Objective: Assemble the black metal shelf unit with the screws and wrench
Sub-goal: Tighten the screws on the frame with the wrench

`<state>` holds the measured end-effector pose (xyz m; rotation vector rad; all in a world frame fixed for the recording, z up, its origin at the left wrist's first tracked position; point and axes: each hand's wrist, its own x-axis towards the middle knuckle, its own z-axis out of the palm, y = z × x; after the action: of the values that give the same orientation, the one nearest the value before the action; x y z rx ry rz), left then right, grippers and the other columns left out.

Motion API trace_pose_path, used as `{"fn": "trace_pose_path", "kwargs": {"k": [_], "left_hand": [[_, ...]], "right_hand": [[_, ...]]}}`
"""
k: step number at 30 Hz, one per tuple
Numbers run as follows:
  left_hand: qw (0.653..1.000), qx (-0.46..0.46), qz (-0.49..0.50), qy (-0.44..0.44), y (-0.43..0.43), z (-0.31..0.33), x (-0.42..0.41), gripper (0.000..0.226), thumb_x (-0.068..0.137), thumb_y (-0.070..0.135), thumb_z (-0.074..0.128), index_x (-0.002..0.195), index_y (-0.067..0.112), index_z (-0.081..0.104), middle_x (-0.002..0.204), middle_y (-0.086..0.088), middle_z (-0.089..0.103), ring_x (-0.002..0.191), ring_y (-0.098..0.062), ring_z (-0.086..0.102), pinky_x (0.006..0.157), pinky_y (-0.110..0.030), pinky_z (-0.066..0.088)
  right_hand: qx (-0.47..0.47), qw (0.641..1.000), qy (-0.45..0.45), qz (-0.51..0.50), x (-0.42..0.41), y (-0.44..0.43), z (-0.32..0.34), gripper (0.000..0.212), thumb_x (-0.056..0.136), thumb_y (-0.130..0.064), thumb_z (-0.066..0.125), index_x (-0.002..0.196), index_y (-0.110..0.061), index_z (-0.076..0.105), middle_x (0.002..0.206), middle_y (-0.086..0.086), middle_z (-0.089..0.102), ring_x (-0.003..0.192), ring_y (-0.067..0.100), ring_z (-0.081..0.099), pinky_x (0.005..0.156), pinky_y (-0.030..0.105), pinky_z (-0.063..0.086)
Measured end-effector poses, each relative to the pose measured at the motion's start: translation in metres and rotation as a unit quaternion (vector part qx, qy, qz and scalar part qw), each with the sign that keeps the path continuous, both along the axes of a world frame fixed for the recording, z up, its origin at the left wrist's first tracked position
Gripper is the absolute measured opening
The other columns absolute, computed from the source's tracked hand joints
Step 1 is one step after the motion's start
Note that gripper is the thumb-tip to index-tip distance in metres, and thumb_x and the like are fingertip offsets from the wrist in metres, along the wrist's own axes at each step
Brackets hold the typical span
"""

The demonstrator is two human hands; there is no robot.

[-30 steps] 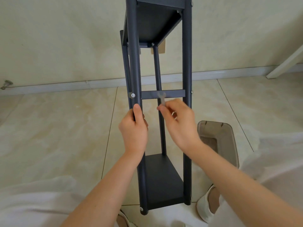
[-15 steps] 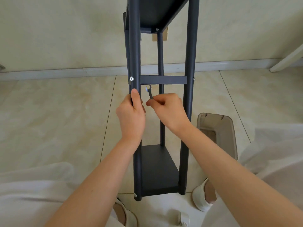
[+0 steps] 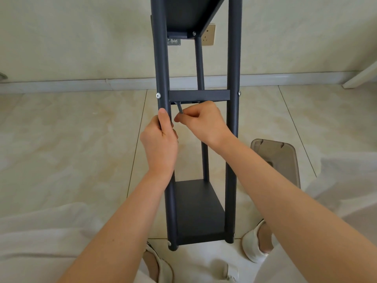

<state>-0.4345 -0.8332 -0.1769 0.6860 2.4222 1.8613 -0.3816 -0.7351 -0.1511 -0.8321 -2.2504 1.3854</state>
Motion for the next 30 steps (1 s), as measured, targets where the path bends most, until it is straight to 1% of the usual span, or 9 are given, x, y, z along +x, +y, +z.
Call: {"fn": "trace_pose_path", "kwargs": {"k": [3,6,12,14,17,20,23,25,30], "left_hand": [[1.000,-0.003,-0.003,-0.003,-0.002,0.001,0.001,0.065,0.093,0.061,0.022,0.065,0.010,0.052,0.057,-0.012,0.057,0.055,-0.030,0.058,0.057,-0.044,0.050],[1.000,-0.008,-0.003,0.003,-0.003,0.002,0.003,0.059,0.102,0.049,0.027,0.066,0.010,0.051,0.057,-0.012,0.057,0.053,-0.030,0.057,0.056,-0.046,0.050],[1.000,-0.005,0.005,-0.002,-0.001,0.002,0.005,0.053,0.106,0.040,0.031,0.062,0.016,0.047,0.054,-0.005,0.054,0.052,-0.025,0.056,0.054,-0.036,0.046],[1.000,0.002,0.000,-0.009,-0.001,0.001,0.006,0.054,0.104,0.045,0.031,0.062,0.015,0.047,0.053,-0.005,0.053,0.052,-0.026,0.055,0.051,-0.030,0.045],[1.000,0.007,-0.007,-0.002,0.000,0.000,0.007,0.055,0.097,0.053,0.028,0.061,0.016,0.045,0.053,-0.005,0.053,0.051,-0.023,0.054,0.049,-0.023,0.041],[1.000,0.006,-0.009,0.001,0.000,0.000,0.007,0.058,0.094,0.057,0.025,0.061,0.014,0.047,0.054,-0.008,0.055,0.053,-0.024,0.055,0.052,-0.029,0.044],[1.000,0.003,-0.009,0.003,-0.001,-0.001,0.007,0.057,0.099,0.050,0.028,0.063,0.011,0.048,0.055,-0.011,0.056,0.053,-0.027,0.056,0.056,-0.040,0.047],[1.000,0.002,-0.012,0.001,-0.002,-0.001,0.008,0.054,0.099,0.051,0.028,0.061,0.016,0.047,0.054,-0.007,0.056,0.053,-0.024,0.056,0.055,-0.038,0.046],[0.999,0.009,-0.016,-0.026,-0.001,0.002,0.010,0.058,0.094,0.058,0.029,0.062,0.014,0.049,0.056,-0.011,0.056,0.054,-0.031,0.056,0.056,-0.048,0.050]], "right_hand": [[0.000,1.000,0.001,-0.004,0.000,0.000,-0.003,0.029,0.092,-0.020,0.063,0.086,0.007,0.072,0.087,0.028,0.068,0.087,0.038,0.062,0.076,0.032,0.052],[-0.002,1.000,0.002,-0.005,0.000,-0.001,-0.004,0.027,0.092,-0.017,0.063,0.085,0.007,0.073,0.087,0.027,0.069,0.087,0.036,0.064,0.073,0.026,0.050],[0.021,0.999,0.033,-0.007,0.002,-0.005,0.001,0.029,0.094,-0.016,0.062,0.082,0.010,0.071,0.070,0.026,0.063,0.059,0.027,0.049,0.060,0.021,0.043],[0.020,0.999,0.034,-0.009,0.004,-0.004,0.000,0.030,0.094,-0.016,0.062,0.077,0.006,0.071,0.060,0.017,0.061,0.055,0.024,0.047,0.059,0.021,0.042],[0.004,0.999,0.045,-0.023,0.007,-0.005,-0.006,0.033,0.094,-0.016,0.064,0.067,0.000,0.070,0.046,-0.003,0.046,0.045,0.009,0.037,0.052,0.011,0.032],[0.009,0.997,0.060,-0.035,0.007,-0.009,-0.010,0.030,0.094,-0.016,0.064,0.072,0.003,0.072,0.051,0.005,0.052,0.048,0.008,0.038,0.053,0.012,0.034],[0.044,0.995,0.079,-0.042,0.003,-0.011,-0.014,0.029,0.094,-0.016,0.064,0.075,0.002,0.073,0.064,0.016,0.066,0.060,0.023,0.058,0.064,0.029,0.049],[0.059,0.994,0.084,-0.036,0.001,-0.011,-0.017,0.028,0.094,-0.015,0.064,0.072,0.001,0.073,0.066,0.015,0.067,0.066,0.029,0.063,0.071,0.036,0.051],[0.102,0.986,0.126,-0.042,-0.005,-0.009,-0.027,0.030,0.090,-0.008,0.062,0.062,0.001,0.065,0.058,0.013,0.062,0.060,0.030,0.060,0.061,0.031,0.050]]}}
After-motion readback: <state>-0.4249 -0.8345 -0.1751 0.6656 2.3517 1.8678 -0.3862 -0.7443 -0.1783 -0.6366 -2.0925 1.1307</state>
